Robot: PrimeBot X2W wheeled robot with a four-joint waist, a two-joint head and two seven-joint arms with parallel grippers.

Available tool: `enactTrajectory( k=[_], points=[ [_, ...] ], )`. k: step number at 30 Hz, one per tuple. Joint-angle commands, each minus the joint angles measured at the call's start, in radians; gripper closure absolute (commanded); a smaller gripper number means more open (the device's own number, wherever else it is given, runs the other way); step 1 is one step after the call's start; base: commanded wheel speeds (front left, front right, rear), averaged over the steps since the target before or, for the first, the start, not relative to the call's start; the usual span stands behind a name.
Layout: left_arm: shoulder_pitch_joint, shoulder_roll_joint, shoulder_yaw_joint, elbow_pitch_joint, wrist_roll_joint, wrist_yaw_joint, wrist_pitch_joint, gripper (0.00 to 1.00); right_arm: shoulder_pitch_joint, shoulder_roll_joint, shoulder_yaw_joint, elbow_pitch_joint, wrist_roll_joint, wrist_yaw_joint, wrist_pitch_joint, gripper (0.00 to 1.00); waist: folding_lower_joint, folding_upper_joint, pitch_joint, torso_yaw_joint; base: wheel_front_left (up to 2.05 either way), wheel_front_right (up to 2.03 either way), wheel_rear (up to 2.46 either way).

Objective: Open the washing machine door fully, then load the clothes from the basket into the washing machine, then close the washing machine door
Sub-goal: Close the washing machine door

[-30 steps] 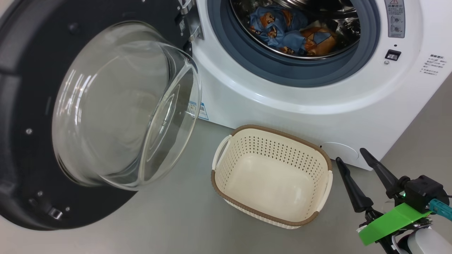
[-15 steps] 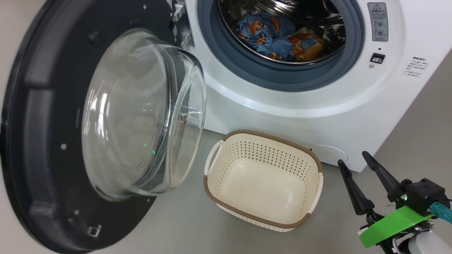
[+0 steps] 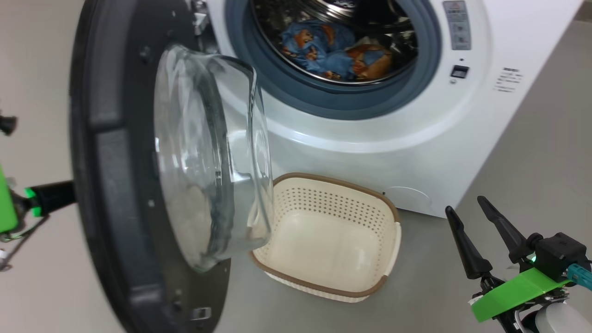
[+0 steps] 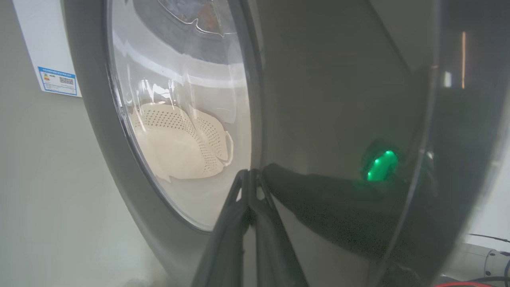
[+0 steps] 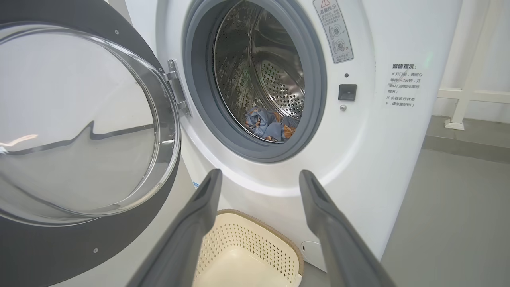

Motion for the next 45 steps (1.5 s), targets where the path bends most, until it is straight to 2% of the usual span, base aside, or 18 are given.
enactTrajectory(
  k=[1,15,26,32,38,45],
  points=[
    [-0.02,0.028,0.031,-0.057,-0.011,-0.007,-0.002,1.0,0.007,-0.009,0.01,-0.022,-0.017,0.004,-0.008,0.0,0.0,0.0,0.001,-0.028,0.0,0.0,0.0],
    [-0.059,-0.067,-0.006,-0.119,0.028,-0.007,-0.087,1.0,-0.007,0.008,-0.014,-0.028,-0.02,0.004,-0.008,0.0,0.0,0.0,0.022,-0.18,0.0,0.0,0.0],
    [-0.104,-0.096,-0.014,-0.099,0.055,-0.007,-0.149,1.0,-0.023,0.024,-0.027,-0.03,-0.021,0.004,-0.008,0.0,0.0,0.0,0.041,-0.285,0.0,0.0,0.0],
    [-0.119,-0.09,-0.01,-0.073,0.062,-0.007,-0.168,1.0,-0.026,0.037,-0.033,-0.032,-0.022,0.004,-0.008,0.0,0.0,0.0,0.05,-0.343,0.0,0.0,0.0],
    [-0.128,-0.09,-0.013,-0.058,0.065,-0.007,-0.188,1.0,-0.018,0.04,-0.047,-0.033,-0.022,0.004,-0.008,0.0,0.0,0.0,0.056,-0.37,0.0,0.0,0.0],
    [-0.11,-0.094,-0.013,-0.059,0.073,-0.007,-0.229,1.0,-0.013,0.04,-0.054,-0.032,-0.026,0.004,-0.008,0.0,0.0,0.0,0.05,-0.362,0.0,0.0,0.0]
  ],
)
